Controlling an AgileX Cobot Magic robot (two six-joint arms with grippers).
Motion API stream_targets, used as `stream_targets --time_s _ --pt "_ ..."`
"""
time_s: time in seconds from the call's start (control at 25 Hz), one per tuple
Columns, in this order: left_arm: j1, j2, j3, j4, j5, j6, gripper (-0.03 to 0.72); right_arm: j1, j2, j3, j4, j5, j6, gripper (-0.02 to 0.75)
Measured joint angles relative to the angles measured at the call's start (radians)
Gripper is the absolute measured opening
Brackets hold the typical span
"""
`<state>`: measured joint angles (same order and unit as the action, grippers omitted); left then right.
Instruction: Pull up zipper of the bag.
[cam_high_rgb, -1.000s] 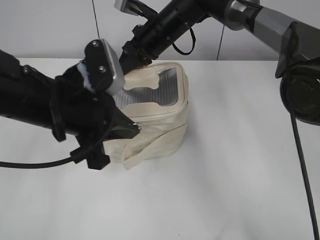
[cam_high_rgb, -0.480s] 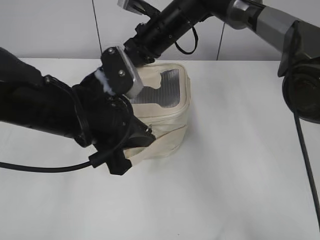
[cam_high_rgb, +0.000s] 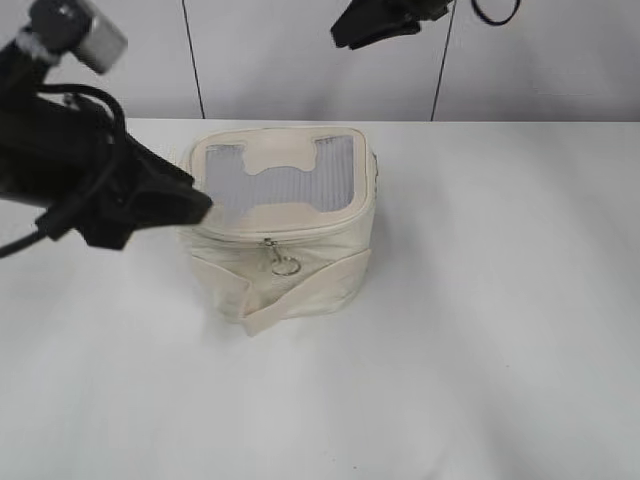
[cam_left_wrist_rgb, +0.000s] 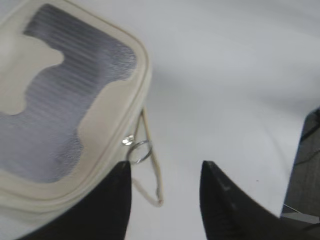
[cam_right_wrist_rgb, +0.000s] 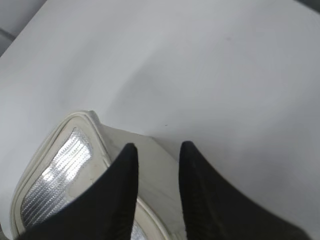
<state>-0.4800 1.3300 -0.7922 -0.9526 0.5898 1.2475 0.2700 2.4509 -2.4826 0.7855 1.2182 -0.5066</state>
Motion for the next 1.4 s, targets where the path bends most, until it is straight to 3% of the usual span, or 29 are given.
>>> stream_targets --time_s 0.16,0.32,0.56,0.72,0.92,1.04,1.4 --pt "0.157 0.013 -0.069 -0.015 0.032 -0.014 0.253 -0.077 -0.085 0.11 0.036 -0.005 -0.01 0.207" --pt "0.262 0.15 -0.283 -0.031 0.144 -0.015 0.247 -0.13 -0.236 0.466 0.111 -0.054 -0.132 0.177" --pt "0.231 0.453 -0.68 -0.036 0.279 -0.015 0.289 -0.165 -0.577 1.207 0.334 -0.504 -0.526 0.154" --pt "0.179 0.664 -0.931 -0.019 0.394 -0.03 0.332 -0.162 -0.655 1.479 0.609 -0.615 -0.886 0.184" --pt "0.097 0.802 -1.105 0.131 0.444 -0.055 0.342 -0.162 -0.628 1.531 0.742 -0.594 -1.075 0.354" --pt "0.063 0.819 -1.13 0.175 0.454 -0.061 0.342 -0.162 -0.619 1.531 0.763 -0.577 -1.118 0.38" --pt "0.059 0.853 -1.132 0.203 0.425 -0.078 0.344 -0.162 -0.619 1.531 0.782 -0.568 -1.164 0.389"
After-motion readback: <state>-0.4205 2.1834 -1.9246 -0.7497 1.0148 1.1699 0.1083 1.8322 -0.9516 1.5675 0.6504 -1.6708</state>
